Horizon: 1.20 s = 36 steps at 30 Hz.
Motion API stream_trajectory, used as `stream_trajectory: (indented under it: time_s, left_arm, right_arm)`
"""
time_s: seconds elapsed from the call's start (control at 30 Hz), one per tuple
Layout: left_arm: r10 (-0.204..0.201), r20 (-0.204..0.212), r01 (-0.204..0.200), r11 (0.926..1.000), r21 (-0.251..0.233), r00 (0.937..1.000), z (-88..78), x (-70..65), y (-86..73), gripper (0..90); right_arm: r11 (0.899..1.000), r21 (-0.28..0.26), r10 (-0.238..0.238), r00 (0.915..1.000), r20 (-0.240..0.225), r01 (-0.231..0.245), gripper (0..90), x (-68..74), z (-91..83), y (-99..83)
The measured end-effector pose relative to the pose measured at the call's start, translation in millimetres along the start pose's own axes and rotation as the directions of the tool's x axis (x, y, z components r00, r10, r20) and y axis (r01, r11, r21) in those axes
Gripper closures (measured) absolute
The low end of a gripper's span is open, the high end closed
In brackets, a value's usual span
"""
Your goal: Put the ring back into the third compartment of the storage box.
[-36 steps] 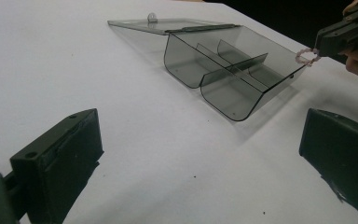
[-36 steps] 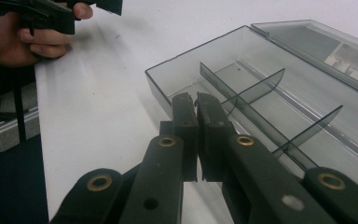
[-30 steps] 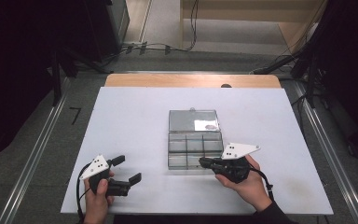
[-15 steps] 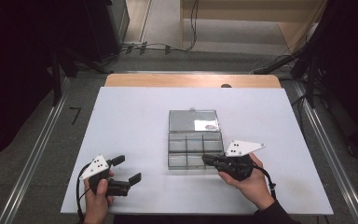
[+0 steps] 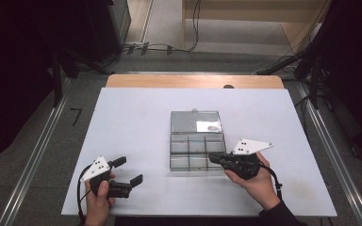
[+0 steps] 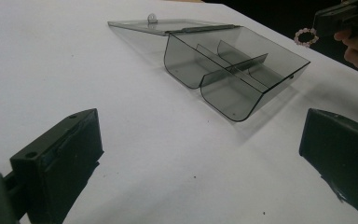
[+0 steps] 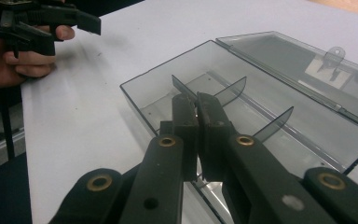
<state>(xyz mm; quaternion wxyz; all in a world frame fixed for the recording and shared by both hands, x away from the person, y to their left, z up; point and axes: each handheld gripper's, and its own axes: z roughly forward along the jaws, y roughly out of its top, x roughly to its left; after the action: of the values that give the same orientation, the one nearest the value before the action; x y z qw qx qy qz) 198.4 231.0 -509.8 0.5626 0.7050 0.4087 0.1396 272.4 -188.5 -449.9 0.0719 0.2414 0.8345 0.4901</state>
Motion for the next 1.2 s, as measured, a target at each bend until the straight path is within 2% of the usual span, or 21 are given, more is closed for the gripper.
stream_trajectory:
  time_s: [1.2]
  left_arm:
    - [0.001,0.000,-0.001,1.0000,0.003,1.0000,0.3,-0.3,0.0,0.0]
  right_arm:
    - [0.999,-0.029,0.035,0.9982,0.048,-0.034,84.9,-18.7,-1.7,-3.7]
